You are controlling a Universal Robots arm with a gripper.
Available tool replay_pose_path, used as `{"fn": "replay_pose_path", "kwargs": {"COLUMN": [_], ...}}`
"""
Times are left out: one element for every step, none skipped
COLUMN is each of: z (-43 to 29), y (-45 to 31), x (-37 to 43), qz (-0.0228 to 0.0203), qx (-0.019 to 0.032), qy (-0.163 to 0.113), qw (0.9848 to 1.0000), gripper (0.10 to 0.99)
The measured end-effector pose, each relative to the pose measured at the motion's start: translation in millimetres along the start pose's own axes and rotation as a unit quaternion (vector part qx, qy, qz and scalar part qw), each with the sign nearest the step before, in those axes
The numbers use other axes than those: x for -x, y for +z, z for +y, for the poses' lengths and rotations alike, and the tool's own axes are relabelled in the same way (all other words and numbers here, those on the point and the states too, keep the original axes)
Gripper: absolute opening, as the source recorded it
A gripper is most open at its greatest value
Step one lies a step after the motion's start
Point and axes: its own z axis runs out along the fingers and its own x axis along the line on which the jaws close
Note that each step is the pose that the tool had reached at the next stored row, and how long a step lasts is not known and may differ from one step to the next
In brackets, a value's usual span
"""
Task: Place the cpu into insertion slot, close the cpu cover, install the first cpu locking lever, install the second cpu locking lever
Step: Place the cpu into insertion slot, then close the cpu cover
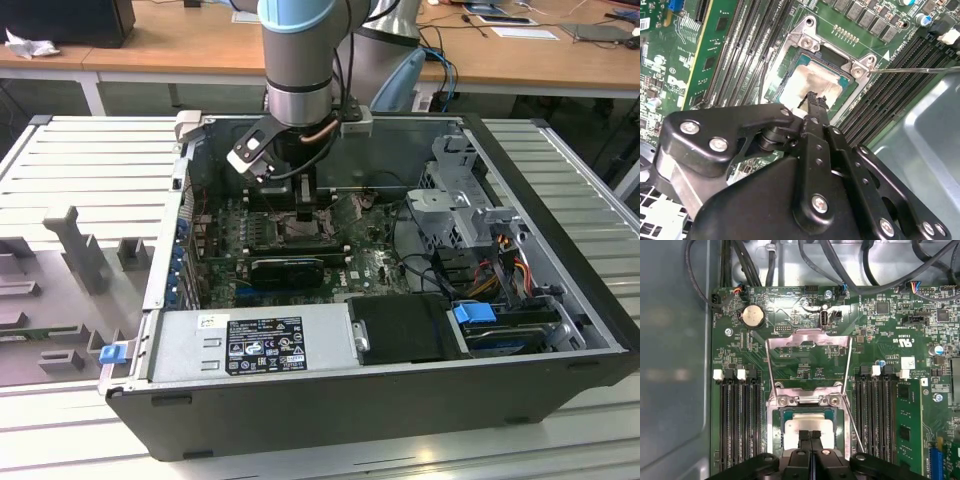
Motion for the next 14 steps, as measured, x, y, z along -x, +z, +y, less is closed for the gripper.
{"fn": "replay_pose_path", "kwargs": {"z": [0.1,0.3,0.5,0.7,0.8,0.8,0.9,4.7,11.0,13.6,13.9,14.0,14.3,14.8], "y": [-1.9,-4.4,-7.3,-8.9,-10.4,-11.1,-11.3,-11.1,-10.6,-10.5,-11.6,-13.1,-16.9,-23.5], "x": [0.0,0.0,0.0,0.0,-0.1,-0.1,-0.1,-0.1,-0.3,-0.3,-0.3,-0.3,-0.4,-0.4], "qz": [0.0,-0.0002,-0.0004,-0.0004,-0.0004,-0.0004,-0.0003,-0.0005,-0.0005,-0.0006,-0.0007,-0.0006,-0.0006,-0.0006], "qx": [0.0,0.0,0.0,0.0,0.0,0.0,0.0001,-0.0019,-0.0047,-0.0058,-0.006,-0.0059,-0.006,-0.006], "qy": [0.0,0.0,0.0,0.0,0.0,0.0,0.0,0.0,0.0,0.0,0.0,0.0,0.0,0.0], "qw": [1.0,1.0,1.0,1.0,1.0,1.0,1.0,1.0,1.0,1.0,1.0,1.0,1.0,1.0], "gripper": [0.106,0.106,0.106,0.106,0.106,0.106,0.106,0.106,0.106,0.106,0.106,0.106,0.106,0.106]}}
